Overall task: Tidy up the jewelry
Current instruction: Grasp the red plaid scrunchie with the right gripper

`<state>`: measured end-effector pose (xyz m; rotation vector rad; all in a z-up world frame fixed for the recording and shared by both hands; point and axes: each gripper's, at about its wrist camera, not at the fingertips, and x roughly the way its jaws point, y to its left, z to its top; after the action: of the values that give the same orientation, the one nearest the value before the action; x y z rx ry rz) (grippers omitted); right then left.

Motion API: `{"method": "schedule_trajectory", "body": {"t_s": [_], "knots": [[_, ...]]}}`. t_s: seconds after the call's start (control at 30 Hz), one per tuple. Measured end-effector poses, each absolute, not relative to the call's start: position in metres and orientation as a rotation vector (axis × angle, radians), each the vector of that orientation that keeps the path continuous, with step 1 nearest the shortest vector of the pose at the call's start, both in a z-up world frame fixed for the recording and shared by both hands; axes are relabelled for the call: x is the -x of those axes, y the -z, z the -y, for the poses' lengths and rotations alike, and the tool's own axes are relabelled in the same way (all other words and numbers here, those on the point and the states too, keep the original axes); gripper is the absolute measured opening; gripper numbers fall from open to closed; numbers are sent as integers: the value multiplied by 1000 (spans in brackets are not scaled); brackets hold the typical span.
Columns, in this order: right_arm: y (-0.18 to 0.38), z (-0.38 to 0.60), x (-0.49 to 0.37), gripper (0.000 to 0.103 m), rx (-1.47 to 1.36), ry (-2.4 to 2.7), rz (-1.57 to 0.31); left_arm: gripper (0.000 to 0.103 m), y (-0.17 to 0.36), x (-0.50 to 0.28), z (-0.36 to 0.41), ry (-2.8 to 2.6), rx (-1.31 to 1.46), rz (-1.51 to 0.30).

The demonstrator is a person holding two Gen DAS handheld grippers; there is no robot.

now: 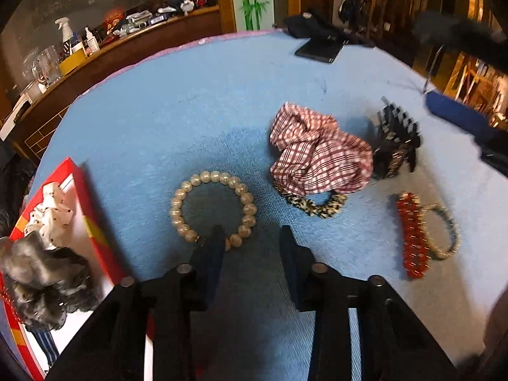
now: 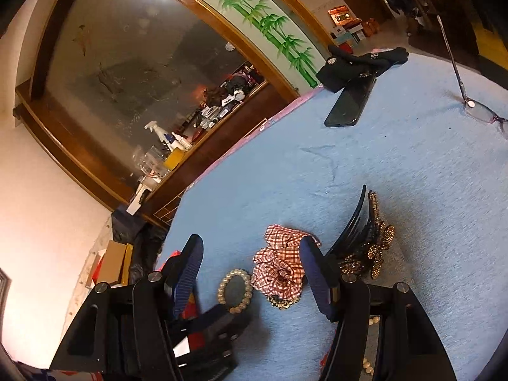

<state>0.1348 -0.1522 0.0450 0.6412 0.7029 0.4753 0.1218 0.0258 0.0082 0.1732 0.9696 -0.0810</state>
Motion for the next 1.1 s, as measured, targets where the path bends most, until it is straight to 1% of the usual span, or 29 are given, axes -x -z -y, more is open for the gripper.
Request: {"method": "schedule_trajectory", "body": {"t_s": [0.07, 0.1, 0.17, 0.2, 0.3, 0.5, 0.63, 0.7, 0.8, 1.0, 1.03, 1.07, 1.1], "knots": [[-45, 153, -134, 68, -649, -484, -703, 20, -6, -126, -21, 60, -203, -958], [-45, 153, -134, 68, -651, -485, -703, 10, -4, -128, -20, 49, -206, -963], [-45, 154, -134, 68, -656, -489, -701, 10, -3, -129, -23, 38, -193, -955], [-46, 154, -134, 68, -655, -491, -700, 7, -3, -127, -22, 32, -199, -948], [-46, 152, -134, 68, -640, -479, -705, 7, -9, -115, -27, 50, -156, -929], [-41, 144, -141, 68, -593, -447, -748, 7, -50, -72, -54, 94, -20, -792], [-33, 130, -145, 68, -528, -444, -788, 7, -60, -65, -65, 113, 14, -746], [-29, 120, -148, 68, -473, -432, -798, 7, -62, -64, -69, 125, 32, -744], [-24, 108, -152, 73, -398, -406, -805, 7, -65, -61, -72, 126, 47, -738], [-7, 74, -161, 72, -198, -353, -835, 7, -65, -60, -70, 130, 57, -742], [-4, 69, -160, 69, -163, -342, -836, 7, -65, -60, -71, 133, 60, -742], [-1, 62, -161, 48, -114, -327, -844, 7, -65, -60, -71, 135, 61, -740], [1, 60, -160, 30, -88, -318, -851, 7, -65, -59, -71, 133, 61, -738]]}}
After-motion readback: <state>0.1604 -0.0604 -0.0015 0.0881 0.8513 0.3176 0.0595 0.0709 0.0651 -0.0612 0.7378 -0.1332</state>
